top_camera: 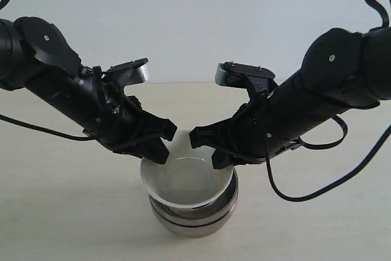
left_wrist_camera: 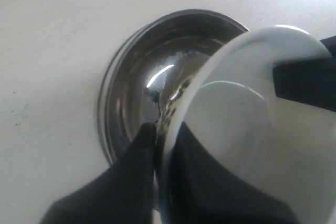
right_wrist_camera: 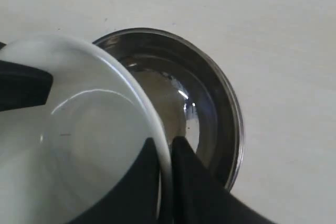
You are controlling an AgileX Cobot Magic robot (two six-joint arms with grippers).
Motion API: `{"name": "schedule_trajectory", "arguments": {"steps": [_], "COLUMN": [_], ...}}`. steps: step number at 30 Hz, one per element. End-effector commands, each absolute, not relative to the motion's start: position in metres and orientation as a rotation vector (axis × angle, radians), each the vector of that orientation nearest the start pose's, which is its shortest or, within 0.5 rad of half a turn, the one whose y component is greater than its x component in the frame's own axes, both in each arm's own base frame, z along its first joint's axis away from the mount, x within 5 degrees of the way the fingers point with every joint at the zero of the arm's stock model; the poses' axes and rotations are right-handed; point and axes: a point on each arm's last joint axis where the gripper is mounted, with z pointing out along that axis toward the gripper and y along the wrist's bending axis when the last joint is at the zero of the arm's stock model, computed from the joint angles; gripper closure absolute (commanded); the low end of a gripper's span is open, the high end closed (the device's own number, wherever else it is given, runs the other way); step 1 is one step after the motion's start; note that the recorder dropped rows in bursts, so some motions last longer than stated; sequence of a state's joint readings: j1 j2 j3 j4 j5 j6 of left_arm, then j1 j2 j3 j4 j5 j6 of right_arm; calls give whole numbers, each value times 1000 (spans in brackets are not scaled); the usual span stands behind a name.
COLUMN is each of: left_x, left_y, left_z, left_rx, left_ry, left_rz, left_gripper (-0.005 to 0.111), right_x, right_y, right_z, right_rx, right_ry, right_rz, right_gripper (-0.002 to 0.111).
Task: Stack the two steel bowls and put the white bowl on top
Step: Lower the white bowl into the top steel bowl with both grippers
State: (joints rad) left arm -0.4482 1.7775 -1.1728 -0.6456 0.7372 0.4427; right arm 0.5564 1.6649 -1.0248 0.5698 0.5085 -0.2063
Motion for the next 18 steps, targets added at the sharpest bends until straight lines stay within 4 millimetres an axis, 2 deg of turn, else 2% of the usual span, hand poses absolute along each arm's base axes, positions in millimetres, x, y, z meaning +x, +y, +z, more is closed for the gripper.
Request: {"name": "schedule_trajectory", "arguments": {"steps": [1, 9, 18], "left_x": [310, 314, 314], "left_y": [-192, -194, -194], "left_z": [206, 187, 188], "left_rx": [639, 643, 659], "left_ry": [2680, 2723, 2716], "left_rz": [-724, -719, -717], "left_gripper": [103, 103, 103], "right_x": [277, 276, 276], "right_y": [195, 195, 195], "right_z": [210, 209, 209], "right_rx": [-457, -472, -473], "right_ry": [2613, 2627, 2627], "right_rz": [619, 617, 615], "right_gripper": [108, 108, 108]}}
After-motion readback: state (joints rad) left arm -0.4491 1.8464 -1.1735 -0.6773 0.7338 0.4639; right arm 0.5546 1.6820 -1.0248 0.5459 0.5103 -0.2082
